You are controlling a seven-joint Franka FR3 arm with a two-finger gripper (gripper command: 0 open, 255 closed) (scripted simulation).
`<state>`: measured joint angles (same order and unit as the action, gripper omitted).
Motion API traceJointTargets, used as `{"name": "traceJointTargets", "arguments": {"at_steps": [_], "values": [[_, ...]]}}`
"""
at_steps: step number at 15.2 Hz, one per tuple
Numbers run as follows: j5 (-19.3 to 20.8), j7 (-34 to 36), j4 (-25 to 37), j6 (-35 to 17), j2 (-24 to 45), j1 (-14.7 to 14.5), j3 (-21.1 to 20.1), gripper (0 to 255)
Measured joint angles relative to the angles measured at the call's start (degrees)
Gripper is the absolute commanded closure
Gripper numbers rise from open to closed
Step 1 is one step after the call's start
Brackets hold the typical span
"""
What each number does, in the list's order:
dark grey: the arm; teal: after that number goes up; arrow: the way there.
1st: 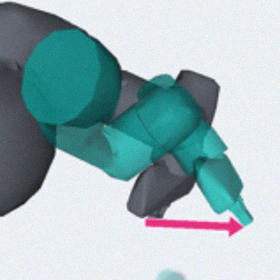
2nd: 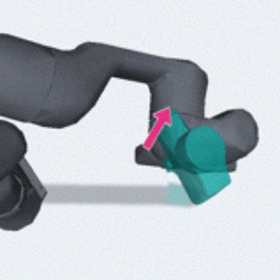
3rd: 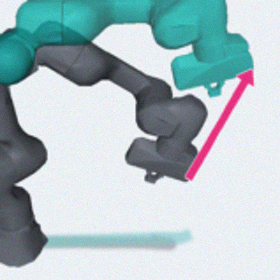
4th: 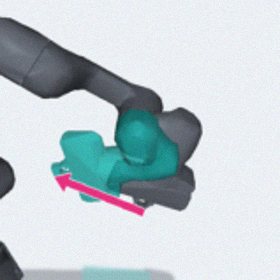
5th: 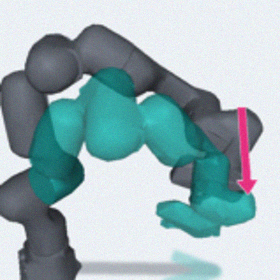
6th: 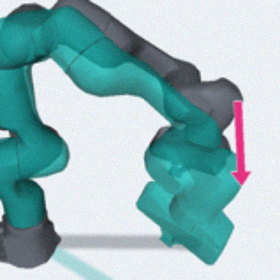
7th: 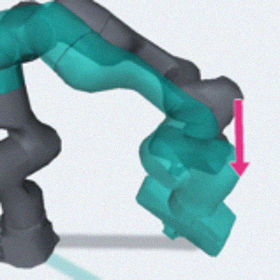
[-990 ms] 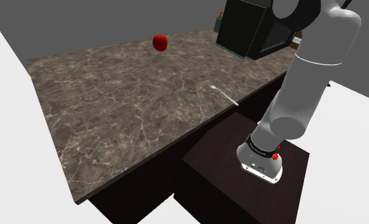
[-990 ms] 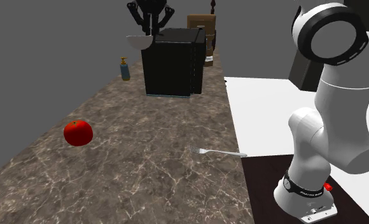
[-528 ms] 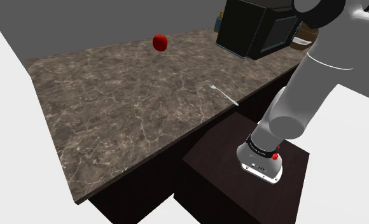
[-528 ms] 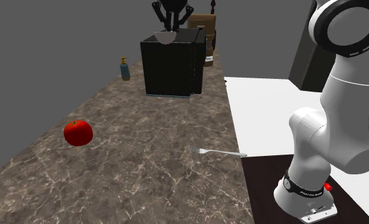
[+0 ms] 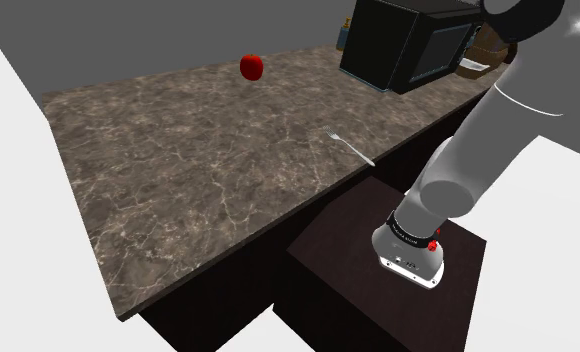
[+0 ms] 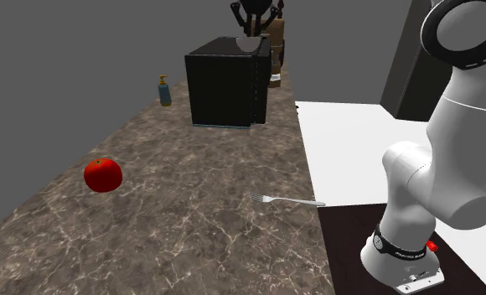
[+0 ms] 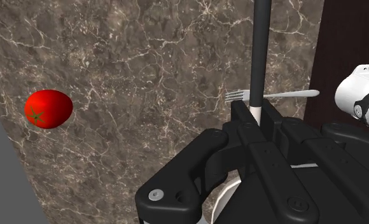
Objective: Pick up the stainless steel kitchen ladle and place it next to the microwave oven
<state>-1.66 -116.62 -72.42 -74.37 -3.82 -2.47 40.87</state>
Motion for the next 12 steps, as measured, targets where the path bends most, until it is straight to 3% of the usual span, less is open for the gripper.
{"name": "traceJointTargets", "arguments": {"at_steps": [5,12], "values": [[0.2,-7.3,-0.9,0.1,-0.8,3.1,4.1,255],[-6.5,-21.2,5.7,3.2,6.4,10.7,13.1,255]]}}
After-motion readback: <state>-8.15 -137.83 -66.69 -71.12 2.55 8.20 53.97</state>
